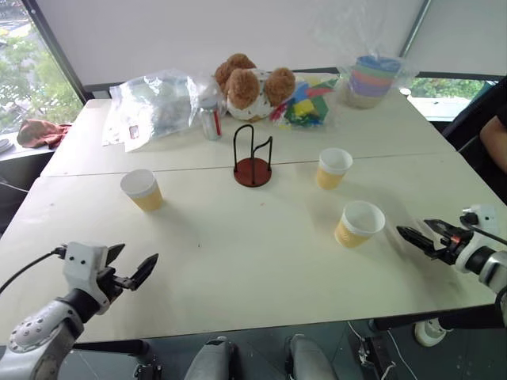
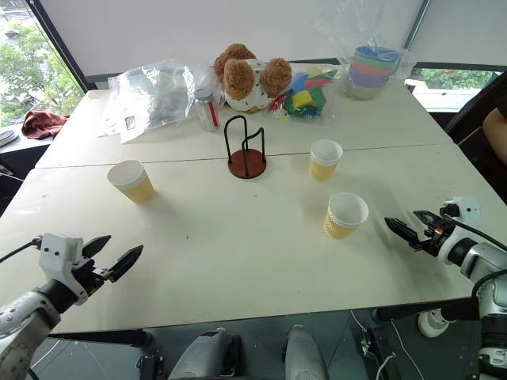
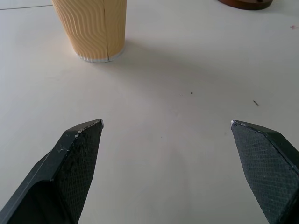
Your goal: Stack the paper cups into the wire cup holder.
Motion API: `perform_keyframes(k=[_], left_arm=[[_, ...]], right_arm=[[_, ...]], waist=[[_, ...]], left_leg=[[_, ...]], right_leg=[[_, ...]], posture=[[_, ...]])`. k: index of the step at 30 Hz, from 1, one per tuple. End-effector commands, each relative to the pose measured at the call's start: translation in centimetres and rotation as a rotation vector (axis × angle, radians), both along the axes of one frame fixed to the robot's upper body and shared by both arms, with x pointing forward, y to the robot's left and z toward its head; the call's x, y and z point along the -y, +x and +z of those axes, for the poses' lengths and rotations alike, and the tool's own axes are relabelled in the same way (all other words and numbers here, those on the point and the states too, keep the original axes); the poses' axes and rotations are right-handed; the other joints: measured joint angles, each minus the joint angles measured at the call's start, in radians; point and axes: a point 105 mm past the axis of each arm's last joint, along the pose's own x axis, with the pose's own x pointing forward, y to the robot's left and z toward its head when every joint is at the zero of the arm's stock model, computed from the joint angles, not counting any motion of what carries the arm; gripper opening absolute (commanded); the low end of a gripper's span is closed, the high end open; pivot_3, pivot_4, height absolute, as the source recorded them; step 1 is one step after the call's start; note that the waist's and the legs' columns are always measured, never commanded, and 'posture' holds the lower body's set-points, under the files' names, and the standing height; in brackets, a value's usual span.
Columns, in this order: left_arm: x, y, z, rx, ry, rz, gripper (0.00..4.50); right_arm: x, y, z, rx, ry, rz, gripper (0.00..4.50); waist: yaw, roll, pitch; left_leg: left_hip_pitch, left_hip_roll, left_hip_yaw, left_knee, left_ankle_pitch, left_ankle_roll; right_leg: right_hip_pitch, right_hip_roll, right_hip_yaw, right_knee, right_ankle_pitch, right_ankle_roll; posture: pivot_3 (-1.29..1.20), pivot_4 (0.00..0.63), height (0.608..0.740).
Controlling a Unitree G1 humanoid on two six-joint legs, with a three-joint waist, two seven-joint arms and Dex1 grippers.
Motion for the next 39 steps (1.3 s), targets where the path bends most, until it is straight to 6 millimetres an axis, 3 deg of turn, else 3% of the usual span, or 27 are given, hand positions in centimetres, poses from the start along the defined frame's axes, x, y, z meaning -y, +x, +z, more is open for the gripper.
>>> perform_keyframes(k=[1, 10, 26, 29, 32, 35, 37, 39], left_arm=[[-0.2, 0.0, 0.9, 0.025, 0.018, -0.011, 4.50], [0.4, -0.1, 1.0, 0.023, 0.020, -0.033, 4.50], [1.0, 1.1, 2.2, 0.048, 0.029, -0.077, 4.50], [2.2, 0.9, 2.7, 0.010, 0.037, -0.170, 4.50], [2.9, 1.8, 6.8, 0.052, 0.032, -0.292, 4.50], [2.4, 3.2, 10.6, 0.085, 0.068, -0.353, 4.50], [2.0, 3.5, 12.0, 0.081, 0.120, -0.385, 4.50], [1.2, 3.5, 13.1, 0.066, 0.165, -0.405, 4.50]], right_arm=[[-0.3, 0.6, 1.6, 0.046, -0.023, 0.022, 4.44], [-0.5, 1.1, 1.8, 0.069, -0.019, 0.008, 4.44], [0.8, 2.2, 3.4, 0.148, -0.058, -0.065, 4.44], [1.5, 3.3, 5.9, 0.214, -0.050, -0.099, 4.44], [0.4, 5.8, 13.5, 0.369, -0.019, -0.059, 4.44], [-3.6, 7.9, 19.1, 0.452, -0.005, 0.054, 4.44], [-6.7, 9.1, 21.4, 0.470, 0.007, 0.101, 4.44], [-11.6, 9.1, 23.0, 0.455, 0.041, 0.235, 4.44]], waist=[[-0.001, 0.000, 0.000], [-0.001, 0.000, 0.000], [-0.003, 0.000, 0.000], [-0.005, 0.000, 0.000], [-0.008, 0.004, 0.004], [-0.008, 0.009, 0.007], [-0.012, 0.008, 0.006], [-0.016, 0.006, 0.005]], left_leg=[[0.000, 0.000, 0.000, 0.000, 0.000, 0.000], [0.000, 0.000, 0.000, 0.000, 0.000, 0.000], [0.000, 0.000, 0.000, -0.001, 0.000, 0.000], [0.000, 0.000, 0.000, -0.001, 0.000, 0.000], [0.000, 0.000, 0.001, 0.000, 0.000, 0.000], [-0.002, 0.000, 0.001, 0.000, 0.001, -0.001], [-0.002, 0.002, 0.001, -0.004, 0.001, -0.001], [-0.001, 0.002, 0.001, -0.008, 0.001, -0.002]], right_leg=[[0.000, 0.000, 0.000, 0.000, 0.000, 0.000], [0.000, 0.000, 0.000, 0.000, 0.000, 0.000], [0.000, 0.000, 0.000, 0.000, 0.000, 0.000], [0.000, 0.000, 0.000, 0.000, 0.000, 0.000], [-0.001, 0.000, 0.001, 0.000, 0.000, 0.000], [-0.004, 0.001, 0.001, 0.001, 0.001, -0.002], [-0.006, 0.003, 0.000, 0.001, 0.002, -0.001], [-0.009, 0.004, 0.000, 0.001, 0.001, 0.000]], posture=[[0.00, 0.150, 0.740], [0.00, 0.150, 0.740], [0.00, 0.150, 0.740], [0.00, 0.150, 0.740], [0.00, 0.150, 0.740], [0.00, 0.150, 0.740], [0.00, 0.150, 0.740], [0.00, 0.150, 0.740]])
